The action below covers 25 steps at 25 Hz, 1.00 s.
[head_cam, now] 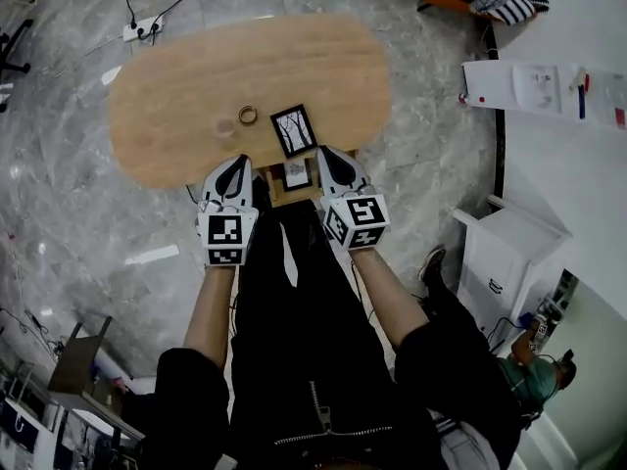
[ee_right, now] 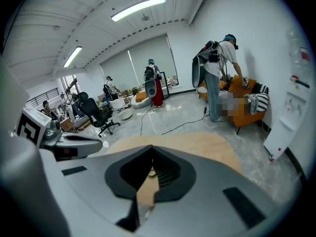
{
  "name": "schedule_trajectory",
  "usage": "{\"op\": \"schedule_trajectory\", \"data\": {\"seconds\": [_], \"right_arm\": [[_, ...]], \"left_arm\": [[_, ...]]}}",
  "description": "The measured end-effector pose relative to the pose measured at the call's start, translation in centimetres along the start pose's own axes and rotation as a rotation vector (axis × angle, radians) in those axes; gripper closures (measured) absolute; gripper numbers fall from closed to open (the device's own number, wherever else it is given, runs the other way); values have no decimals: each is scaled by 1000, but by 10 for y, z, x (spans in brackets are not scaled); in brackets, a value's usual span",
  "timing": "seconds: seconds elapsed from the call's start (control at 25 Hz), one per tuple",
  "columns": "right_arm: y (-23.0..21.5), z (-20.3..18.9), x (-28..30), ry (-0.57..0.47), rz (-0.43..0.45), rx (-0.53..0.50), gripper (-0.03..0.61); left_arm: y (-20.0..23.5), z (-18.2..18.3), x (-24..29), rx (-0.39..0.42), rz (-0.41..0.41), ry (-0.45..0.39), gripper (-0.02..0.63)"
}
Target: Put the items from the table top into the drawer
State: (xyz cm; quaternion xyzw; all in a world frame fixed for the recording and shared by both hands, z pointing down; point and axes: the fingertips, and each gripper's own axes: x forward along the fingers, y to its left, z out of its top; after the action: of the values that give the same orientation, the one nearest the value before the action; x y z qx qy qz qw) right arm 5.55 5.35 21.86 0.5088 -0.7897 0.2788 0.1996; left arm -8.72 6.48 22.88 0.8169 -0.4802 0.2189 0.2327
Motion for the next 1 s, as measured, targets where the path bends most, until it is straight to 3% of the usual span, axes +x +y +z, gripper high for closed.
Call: {"op": "schedule_trajectory", "data": {"seconds": [0.4,0.6,1.0], "right_arm": [[-54,-91,56,116,11,1,564],[-63,-140,109,169,38,-4,503],[-122,-225,163,330,14,-115,493]], "left_arm": [[-8,-50,72,-11,-52,-18,600],[1,-82,98,0,-60,5,600],[-6,-139,132,4,-58,55,600]]}}
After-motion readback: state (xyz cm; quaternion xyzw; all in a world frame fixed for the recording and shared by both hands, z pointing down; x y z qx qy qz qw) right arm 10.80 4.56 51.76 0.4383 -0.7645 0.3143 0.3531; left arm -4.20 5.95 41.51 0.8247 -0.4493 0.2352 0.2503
